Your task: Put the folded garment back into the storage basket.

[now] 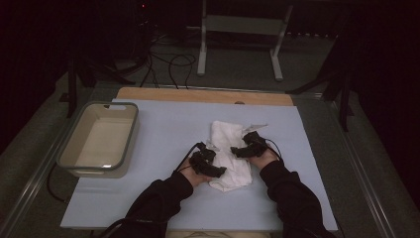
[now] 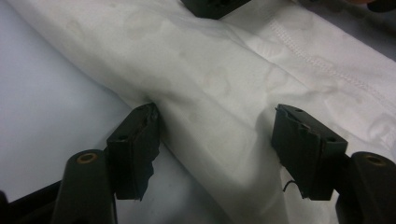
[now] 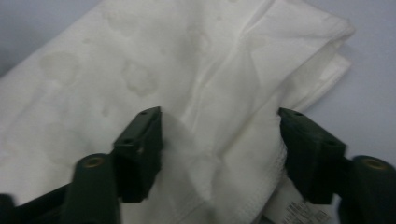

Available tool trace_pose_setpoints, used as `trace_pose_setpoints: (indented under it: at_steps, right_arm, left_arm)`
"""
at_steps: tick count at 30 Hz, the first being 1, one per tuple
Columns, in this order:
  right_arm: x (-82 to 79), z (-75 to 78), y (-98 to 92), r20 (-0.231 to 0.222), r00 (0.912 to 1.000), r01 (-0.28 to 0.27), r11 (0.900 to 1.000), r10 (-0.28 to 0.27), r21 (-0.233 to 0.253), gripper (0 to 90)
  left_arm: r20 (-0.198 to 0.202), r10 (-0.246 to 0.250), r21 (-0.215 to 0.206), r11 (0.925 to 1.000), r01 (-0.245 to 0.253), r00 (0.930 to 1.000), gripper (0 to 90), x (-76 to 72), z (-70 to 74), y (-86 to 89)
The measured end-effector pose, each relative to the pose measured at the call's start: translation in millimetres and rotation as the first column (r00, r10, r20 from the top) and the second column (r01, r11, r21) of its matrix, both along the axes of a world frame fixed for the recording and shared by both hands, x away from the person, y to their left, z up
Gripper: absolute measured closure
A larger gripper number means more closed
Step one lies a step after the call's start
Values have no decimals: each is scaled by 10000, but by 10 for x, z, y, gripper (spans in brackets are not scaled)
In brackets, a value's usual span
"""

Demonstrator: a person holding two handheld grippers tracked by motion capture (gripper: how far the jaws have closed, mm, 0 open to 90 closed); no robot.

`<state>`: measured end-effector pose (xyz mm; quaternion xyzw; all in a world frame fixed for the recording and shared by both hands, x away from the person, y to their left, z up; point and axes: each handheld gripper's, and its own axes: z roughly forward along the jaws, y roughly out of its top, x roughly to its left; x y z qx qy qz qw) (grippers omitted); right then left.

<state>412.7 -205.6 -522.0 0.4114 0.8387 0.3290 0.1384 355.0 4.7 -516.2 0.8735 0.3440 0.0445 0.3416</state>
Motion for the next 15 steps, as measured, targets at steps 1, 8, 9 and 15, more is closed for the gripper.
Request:
trace_pose_setpoints:
  at_steps: [1,8,9,15]
  right_arm:
    - [-10,3,7,-14,10000,15,10000,-15,24,394]
    - [-61,42,83,-136,9993,-336,9994,335,-67,651]
    - [-67,46,97,-141,9991,-410,9991,409,-67,686]
    - [-98,51,138,-127,9990,-421,9991,420,-108,793]
  left_arm:
    - [6,-30,30,10000,30,10000,350,-1,2,-11]
    - [-139,-287,-35,9996,286,9995,511,-8,16,-81]
    - [-174,-305,-55,9995,304,9994,534,-9,17,-90]
    - [-572,-399,-269,9989,384,9976,711,2,26,-108]
